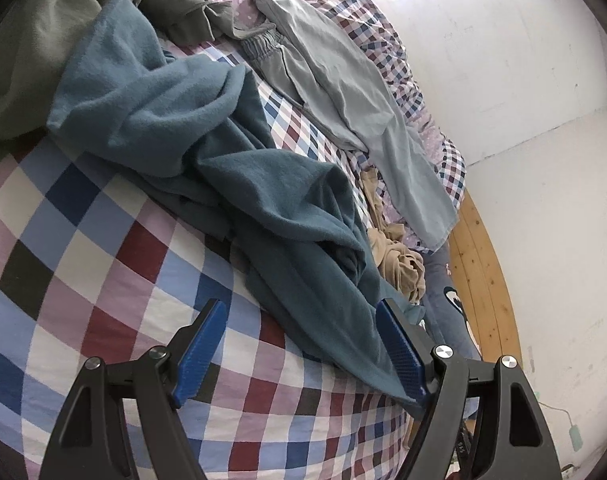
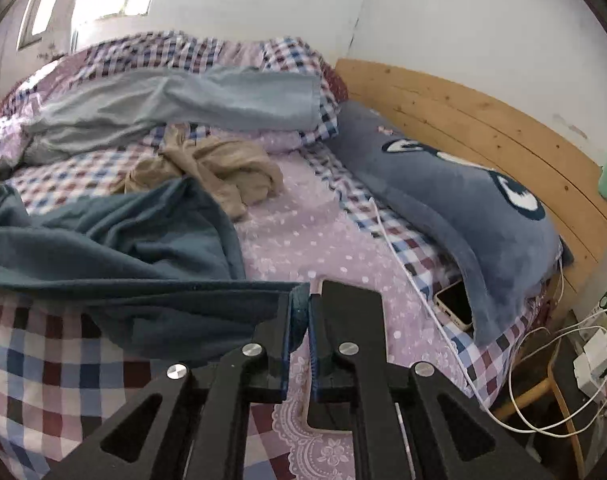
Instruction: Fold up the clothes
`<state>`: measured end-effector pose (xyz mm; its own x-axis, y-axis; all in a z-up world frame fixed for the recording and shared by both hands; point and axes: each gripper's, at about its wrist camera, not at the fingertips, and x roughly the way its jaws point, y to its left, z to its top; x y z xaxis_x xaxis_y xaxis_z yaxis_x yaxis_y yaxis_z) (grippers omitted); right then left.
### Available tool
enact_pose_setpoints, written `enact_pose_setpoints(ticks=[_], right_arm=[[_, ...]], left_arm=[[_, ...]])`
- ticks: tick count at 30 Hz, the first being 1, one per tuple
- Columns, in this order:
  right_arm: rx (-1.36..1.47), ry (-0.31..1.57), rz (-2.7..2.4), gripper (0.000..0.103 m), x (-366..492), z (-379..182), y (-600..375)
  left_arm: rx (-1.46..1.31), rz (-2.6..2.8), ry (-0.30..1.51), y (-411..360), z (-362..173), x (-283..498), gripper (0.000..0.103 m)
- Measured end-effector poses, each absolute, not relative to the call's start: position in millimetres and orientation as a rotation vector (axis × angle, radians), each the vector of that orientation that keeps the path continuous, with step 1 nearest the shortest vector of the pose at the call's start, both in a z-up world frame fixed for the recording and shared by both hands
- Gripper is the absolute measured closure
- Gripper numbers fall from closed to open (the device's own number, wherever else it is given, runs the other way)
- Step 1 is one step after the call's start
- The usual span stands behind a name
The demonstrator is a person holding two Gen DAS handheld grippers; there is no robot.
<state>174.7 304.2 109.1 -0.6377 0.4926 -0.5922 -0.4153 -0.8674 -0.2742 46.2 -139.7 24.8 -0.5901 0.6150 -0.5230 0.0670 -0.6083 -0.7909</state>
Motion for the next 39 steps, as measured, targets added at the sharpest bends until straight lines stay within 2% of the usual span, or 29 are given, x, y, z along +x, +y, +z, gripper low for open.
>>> enact_pose_setpoints(ticks=[2, 3, 4, 5, 7, 10, 14, 19, 24, 32, 35, 39], right_arm=[[-0.934, -0.166, 2.442, 0.090, 175.3, 107.7, 302.5], [-0.916, -0.169, 2.425, 0.076, 174.4, 107.7, 300.3], [-0.899, -0.157, 2.432, 0.056, 175.5, 109.2, 300.6], [-0.882, -0.141, 2.442, 0.041, 176.9, 110.9, 301.1], [-0.833, -0.034, 2.553, 0.031, 186.8, 118.4, 301.2], [-0.764, 0.035, 2.659, 0.030, 198.0, 127.4, 290.2], [-0.739, -0.029, 2.824, 0.030, 195.6, 130.0, 252.8], [-0.798, -0.246, 2.981, 0.030, 180.5, 116.3, 184.7], [-0.815, -0.546, 3.113, 0.033, 167.6, 96.1, 112.9], [-0.807, -0.698, 3.242, 0.043, 124.9, 78.1, 48.1], [-0.806, -0.752, 3.274, 0.044, 108.9, 70.4, 27.0], [-0.813, -0.913, 3.291, 0.045, 86.2, 49.9, -6.1]], left_arm=[[-1.190, 2.250, -1.147, -137.6, 24.4, 44.8, 0.022], [-1.196, 2.247, -1.146, -137.2, 23.5, 44.0, 0.022], [-1.201, 2.244, -1.144, -136.9, 22.5, 43.2, 0.022], [-1.203, 2.242, -1.144, -136.9, 22.1, 43.4, 0.022], [-1.208, 2.240, -1.142, -136.6, 21.9, 41.1, 0.022], [-1.201, 2.232, -1.156, -137.8, 22.0, 39.0, 0.022], [-1.192, 2.227, -1.166, -136.8, 22.7, 37.4, 0.022], [-1.196, 2.223, -1.177, -137.8, 21.2, 36.2, 0.022], [-1.197, 2.189, -1.237, -144.9, 17.3, 33.9, 0.022], [-1.213, 2.171, -1.235, -148.8, 15.8, 29.8, 0.022], [-1.211, 2.176, -1.248, -154.5, 15.0, 26.7, 0.022], [-1.194, 2.142, -1.330, -170.3, 13.0, 23.9, 0.022]])
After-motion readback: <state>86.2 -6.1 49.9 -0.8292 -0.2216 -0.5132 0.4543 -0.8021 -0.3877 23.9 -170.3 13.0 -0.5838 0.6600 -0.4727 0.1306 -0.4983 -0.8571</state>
